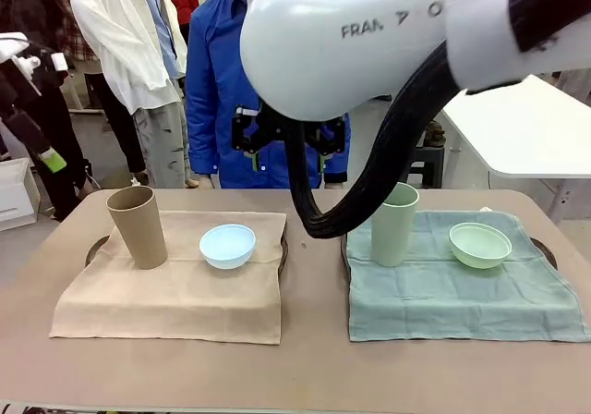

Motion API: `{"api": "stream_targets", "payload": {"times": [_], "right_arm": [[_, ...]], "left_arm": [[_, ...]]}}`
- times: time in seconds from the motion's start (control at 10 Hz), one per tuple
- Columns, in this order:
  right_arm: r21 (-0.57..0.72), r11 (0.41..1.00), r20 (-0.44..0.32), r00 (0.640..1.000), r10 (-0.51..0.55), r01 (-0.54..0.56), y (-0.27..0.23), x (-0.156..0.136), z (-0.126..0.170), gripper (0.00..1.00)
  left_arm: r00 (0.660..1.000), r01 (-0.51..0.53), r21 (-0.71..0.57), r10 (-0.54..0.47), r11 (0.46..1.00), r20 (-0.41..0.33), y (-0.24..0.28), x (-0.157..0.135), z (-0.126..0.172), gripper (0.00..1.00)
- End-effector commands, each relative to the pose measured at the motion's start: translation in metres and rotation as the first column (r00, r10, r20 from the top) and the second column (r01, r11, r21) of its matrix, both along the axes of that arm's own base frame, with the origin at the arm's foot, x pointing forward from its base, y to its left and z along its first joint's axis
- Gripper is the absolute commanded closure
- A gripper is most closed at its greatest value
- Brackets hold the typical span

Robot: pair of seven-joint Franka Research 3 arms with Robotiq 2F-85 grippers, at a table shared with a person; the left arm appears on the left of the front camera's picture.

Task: Set up a tray with a mat and arrange the tableware.
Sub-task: Place the Picnic Bowl and Reusable plastic cup back onto the Handle tray in front of the human's position.

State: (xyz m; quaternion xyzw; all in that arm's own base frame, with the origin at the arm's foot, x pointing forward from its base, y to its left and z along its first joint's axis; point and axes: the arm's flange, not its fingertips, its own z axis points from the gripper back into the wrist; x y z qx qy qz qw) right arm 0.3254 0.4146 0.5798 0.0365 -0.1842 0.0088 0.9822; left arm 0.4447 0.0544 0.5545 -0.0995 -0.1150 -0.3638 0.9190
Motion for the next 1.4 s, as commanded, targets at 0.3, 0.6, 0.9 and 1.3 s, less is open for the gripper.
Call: {"api": "stream_targets", "payload": {"times": [0.3,0.6,0.9,1.3], "right_arm": [[-0.016,1.000,-0.008,1.000,-0.025,0.025,-0.008,-0.008,0.010,0.00],[-0.016,1.000,-0.008,1.000,-0.025,0.025,-0.008,-0.008,0.010,0.00],[-0.016,1.000,-0.008,1.000,-0.025,0.025,-0.008,-0.008,0.010,0.00],[-0.016,1.000,-0.008,1.000,-0.025,0.025,-0.008,-0.008,0.010,0.00]], "left_arm": [[0.998,-0.065,-0.008,0.065,0.998,0.017,-0.016,-0.012,0.026,0.00],[0.998,-0.065,-0.008,0.065,0.998,0.017,-0.016,-0.012,0.026,0.00],[0.998,-0.065,-0.008,0.065,0.998,0.017,-0.016,-0.012,0.026,0.00],[0.998,-0.065,-0.008,0.065,0.998,0.017,-0.016,-0.012,0.026,0.00]]}}
